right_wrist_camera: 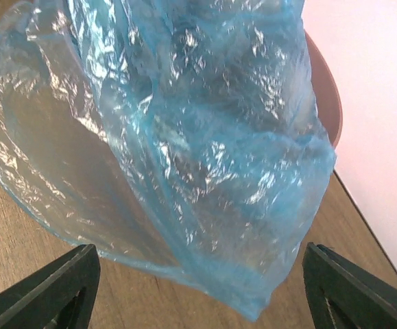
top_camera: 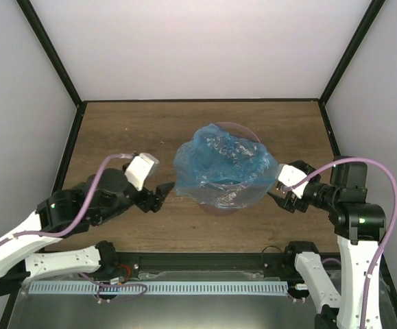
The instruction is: Put the trash bags into the trash bin
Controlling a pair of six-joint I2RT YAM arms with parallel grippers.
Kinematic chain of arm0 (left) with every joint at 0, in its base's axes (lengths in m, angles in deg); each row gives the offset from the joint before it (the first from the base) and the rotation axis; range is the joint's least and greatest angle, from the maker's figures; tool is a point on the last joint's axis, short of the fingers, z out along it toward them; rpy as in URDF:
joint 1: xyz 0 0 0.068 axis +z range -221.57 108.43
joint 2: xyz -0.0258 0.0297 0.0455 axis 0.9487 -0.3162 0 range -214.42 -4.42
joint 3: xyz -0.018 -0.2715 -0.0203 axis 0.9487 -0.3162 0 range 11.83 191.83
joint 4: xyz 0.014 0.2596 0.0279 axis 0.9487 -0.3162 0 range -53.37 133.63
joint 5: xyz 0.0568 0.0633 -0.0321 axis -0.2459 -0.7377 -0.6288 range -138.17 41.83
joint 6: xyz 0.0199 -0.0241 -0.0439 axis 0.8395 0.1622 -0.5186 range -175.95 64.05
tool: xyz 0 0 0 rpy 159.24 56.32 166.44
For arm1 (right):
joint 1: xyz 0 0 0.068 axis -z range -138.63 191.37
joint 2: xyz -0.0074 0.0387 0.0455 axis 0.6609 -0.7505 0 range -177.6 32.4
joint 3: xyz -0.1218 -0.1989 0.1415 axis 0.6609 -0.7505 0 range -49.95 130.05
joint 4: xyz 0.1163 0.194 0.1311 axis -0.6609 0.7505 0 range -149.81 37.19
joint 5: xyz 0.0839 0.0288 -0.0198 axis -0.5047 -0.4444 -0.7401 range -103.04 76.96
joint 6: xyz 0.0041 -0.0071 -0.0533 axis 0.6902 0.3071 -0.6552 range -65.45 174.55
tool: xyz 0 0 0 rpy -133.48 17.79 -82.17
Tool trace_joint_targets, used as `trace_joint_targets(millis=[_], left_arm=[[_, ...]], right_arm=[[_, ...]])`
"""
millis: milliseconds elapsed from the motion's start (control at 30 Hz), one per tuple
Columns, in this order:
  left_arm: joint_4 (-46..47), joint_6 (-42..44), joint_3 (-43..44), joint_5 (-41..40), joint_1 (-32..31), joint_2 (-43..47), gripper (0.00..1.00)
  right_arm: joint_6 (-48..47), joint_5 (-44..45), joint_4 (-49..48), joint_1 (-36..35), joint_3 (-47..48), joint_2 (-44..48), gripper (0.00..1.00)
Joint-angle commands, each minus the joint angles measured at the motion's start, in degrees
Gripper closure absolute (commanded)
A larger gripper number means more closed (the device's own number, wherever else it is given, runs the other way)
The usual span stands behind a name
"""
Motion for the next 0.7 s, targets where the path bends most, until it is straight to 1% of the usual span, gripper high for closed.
trace_joint_targets(millis=[0, 133, 200, 267, 333, 367, 467, 567, 667], left_arm=[[6.8, 12.5, 3.5, 5.3, -4.3, -5.2, 0.17], [5.7, 18.4, 8.1, 3.2, -10.9, -10.9, 0.17], [4.3, 19.4, 10.2, -0.7, -14.2, -13.9, 0.17], [3.0, 19.1, 11.8, -5.0, -16.1, -16.3, 0.16], [1.4, 17.8, 13.7, -10.6, -16.3, -18.2, 0.17], [1.2, 17.7, 13.8, -12.9, -16.3, -18.8, 0.17], [2.4, 18.8, 13.0, -18.9, -16.2, -19.3, 0.22], [4.3, 20.4, 12.3, -20.2, -15.8, -18.9, 0.30], [5.6, 21.6, 11.5, -20.5, -15.4, -18.4, 0.38]], right_arm=[[-2.3, -5.9, -1.1, 0.3, 3.9, -2.4, 0.19], [-7.0, -7.0, 2.2, 0.3, 4.6, -4.6, 0.19], [-8.5, -5.6, 3.2, 0.3, 4.4, -5.3, 0.19], [-9.2, -3.8, 2.6, 0.2, 3.5, -5.0, 0.19], [-9.8, -2.4, 1.3, 0.2, 2.2, -4.4, 0.21], [-9.8, -1.7, 0.1, 0.1, 1.1, -4.1, 0.24], [-8.2, 0.3, -4.9, -0.6, -2.3, -3.0, 0.30], [-7.3, -1.0, -6.2, -0.9, -2.9, -3.8, 0.36], [-7.0, -2.3, -6.4, -0.9, -2.9, -4.4, 0.40]])
